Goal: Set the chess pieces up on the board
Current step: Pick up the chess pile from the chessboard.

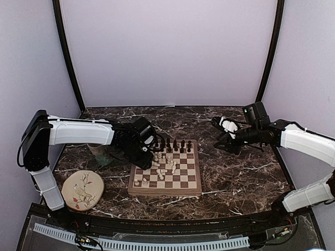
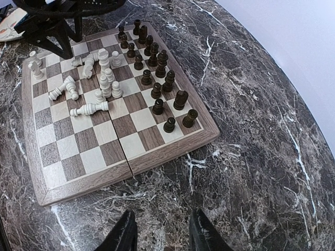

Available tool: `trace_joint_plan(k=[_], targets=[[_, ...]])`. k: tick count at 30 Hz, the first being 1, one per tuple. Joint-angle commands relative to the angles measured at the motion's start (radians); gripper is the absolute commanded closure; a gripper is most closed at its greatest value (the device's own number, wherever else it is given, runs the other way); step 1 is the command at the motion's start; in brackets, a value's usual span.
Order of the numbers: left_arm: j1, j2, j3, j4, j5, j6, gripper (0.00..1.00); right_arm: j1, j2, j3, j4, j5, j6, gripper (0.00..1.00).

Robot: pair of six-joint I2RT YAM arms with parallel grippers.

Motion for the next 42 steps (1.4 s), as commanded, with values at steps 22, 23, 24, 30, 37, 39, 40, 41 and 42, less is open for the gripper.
trace_joint_plan(k=[22, 23, 24, 30, 37, 39, 40, 41, 42], targets=[[-0.002, 0.105, 0.06, -0.004, -0.021, -0.033, 0.6, -0.003, 0.023, -0.014, 0.025, -0.006, -0.018, 0.65], [-0.002, 0.105, 0.061, -0.01, -0.021, -0.034, 0.62, -0.003, 0.023, -0.014, 0.026, -0.007, -0.018, 0.65], [-0.002, 0.103, 0.06, -0.018, -0.022, -0.037, 0.64, -0.003, 0.023, -0.015, 0.025, -0.006, -0.018, 0.65], [-0.002, 0.068, 0.031, -0.058, -0.019, -0.054, 0.78, -0.003, 0.03, -0.014, 0.024, -0.01, -0.02, 0.65], [-0.002, 0.015, 0.004, -0.073, -0.058, -0.034, 0.88, -0.003, 0.039, -0.011, 0.023, -0.015, -0.018, 0.65], [-0.002, 0.012, -0.008, -0.048, -0.05, -0.027, 0.91, -0.003, 0.045, -0.01, 0.021, -0.015, -0.018, 0.65], [-0.002, 0.014, -0.013, -0.033, -0.044, -0.027, 0.92, -0.003, 0.048, -0.008, 0.021, -0.015, -0.018, 0.65], [-0.002, 0.015, -0.02, -0.021, -0.041, -0.028, 0.93, -0.003, 0.05, -0.008, 0.021, -0.014, -0.017, 0.65], [-0.002, 0.019, -0.024, -0.012, -0.036, -0.029, 0.94, -0.003, 0.05, -0.008, 0.021, -0.015, -0.017, 0.65]])
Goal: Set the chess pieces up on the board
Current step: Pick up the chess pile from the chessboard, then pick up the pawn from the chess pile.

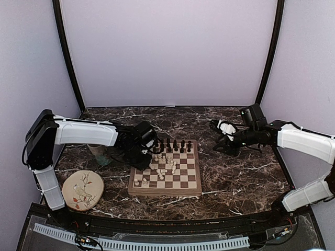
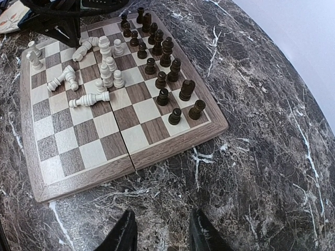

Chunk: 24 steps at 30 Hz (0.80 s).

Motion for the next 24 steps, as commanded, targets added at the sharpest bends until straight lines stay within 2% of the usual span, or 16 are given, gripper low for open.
trace_joint_plan(k=[1, 6, 14, 19, 24], targets=[[-0.002, -0.036, -0.034, 0.024, 0.0, 0.004, 0.95, -0.003, 0.012, 0.0, 0.017, -0.012, -0.004, 0.65], [-0.002, -0.054, -0.063, 0.057, -0.02, -0.014, 1.0, -0.003, 0.02, 0.001, 0.019, -0.012, 0.002, 0.66], [-0.002, -0.161, -0.162, 0.193, -0.041, -0.02, 1.0, -0.003, 0.049, 0.059, -0.017, -0.018, 0.029, 0.67], [-0.002, -0.24, -0.239, 0.308, -0.01, -0.048, 1.0, -0.003, 0.093, 0.171, -0.098, -0.08, 0.06, 0.66], [-0.002, -0.297, -0.321, 0.489, 0.074, -0.049, 1.0, -0.003, 0.157, 0.298, -0.172, -0.134, 0.093, 0.67]])
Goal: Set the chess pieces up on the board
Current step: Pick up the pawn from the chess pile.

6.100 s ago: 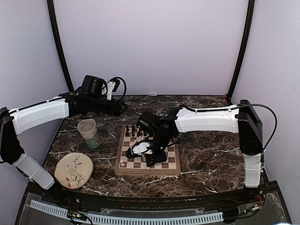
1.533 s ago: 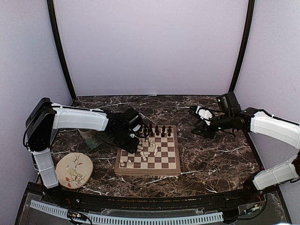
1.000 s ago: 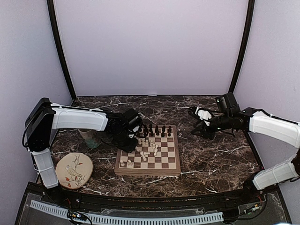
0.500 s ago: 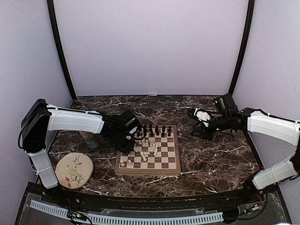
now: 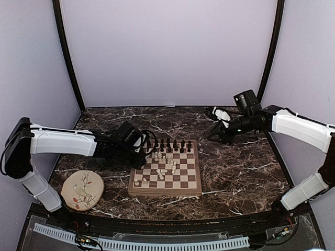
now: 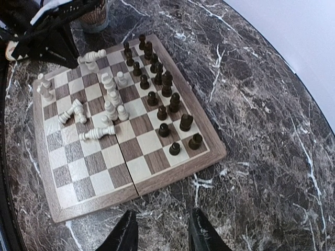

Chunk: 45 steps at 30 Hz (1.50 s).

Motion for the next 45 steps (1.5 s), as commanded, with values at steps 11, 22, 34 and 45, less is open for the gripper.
trace_joint_plan(k=[11, 22, 34, 45], targets=[[-0.003, -0.099, -0.187, 0.49, 0.253, 0.023, 1.0, 0.036, 0.258, 0.334, -0.165, -0.274, 0.147, 0.64], [-0.003, -0.08, -0.215, 0.605, 0.34, 0.144, 1.0, 0.156, 0.57, 0.606, -0.259, -0.395, 0.285, 0.59], [-0.004, -0.08, -0.207, 0.618, 0.354, 0.157, 1.0, 0.188, 0.695, 0.737, -0.313, -0.481, 0.311, 0.61], [-0.003, -0.076, -0.21, 0.611, 0.359, 0.158, 1.0, 0.206, 0.702, 0.719, -0.312, -0.491, 0.303, 0.8]])
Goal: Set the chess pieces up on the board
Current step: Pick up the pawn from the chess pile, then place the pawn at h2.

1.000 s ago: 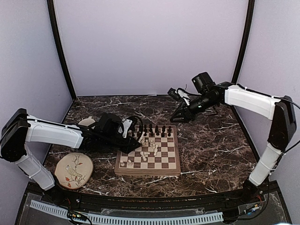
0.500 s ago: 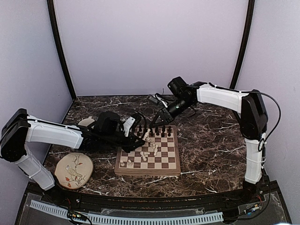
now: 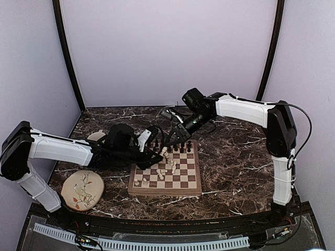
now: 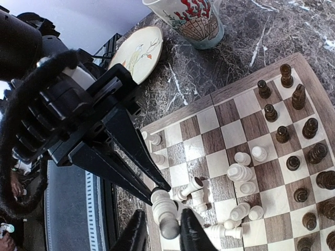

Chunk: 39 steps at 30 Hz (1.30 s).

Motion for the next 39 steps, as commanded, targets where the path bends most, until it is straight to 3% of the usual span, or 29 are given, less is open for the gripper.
trace_joint_plan(k=[1, 9, 22, 32, 39], targets=[[-0.004, -0.018, -0.012, 0.018, 0.008, 0.011, 1.0, 0.005, 0.021, 0.007, -0.003, -0.022, -0.001, 0.83], [-0.004, -0.007, -0.018, 0.021, -0.012, 0.011, 1.0, 0.002, 0.018, 0.018, -0.003, -0.027, -0.008, 0.99], [-0.002, 0.024, -0.027, 0.03, -0.014, -0.001, 1.0, -0.078, -0.076, 0.003, 0.024, 0.085, -0.028, 1.0], [-0.002, 0.045, -0.031, 0.048, -0.036, -0.036, 1.0, -0.064, -0.304, -0.303, 0.108, 0.292, -0.156, 1.0], [0.002, 0.053, -0.03, 0.051, -0.031, -0.048, 1.0, 0.095, -0.462, -0.522, 0.148, 0.53, -0.3, 1.0]])
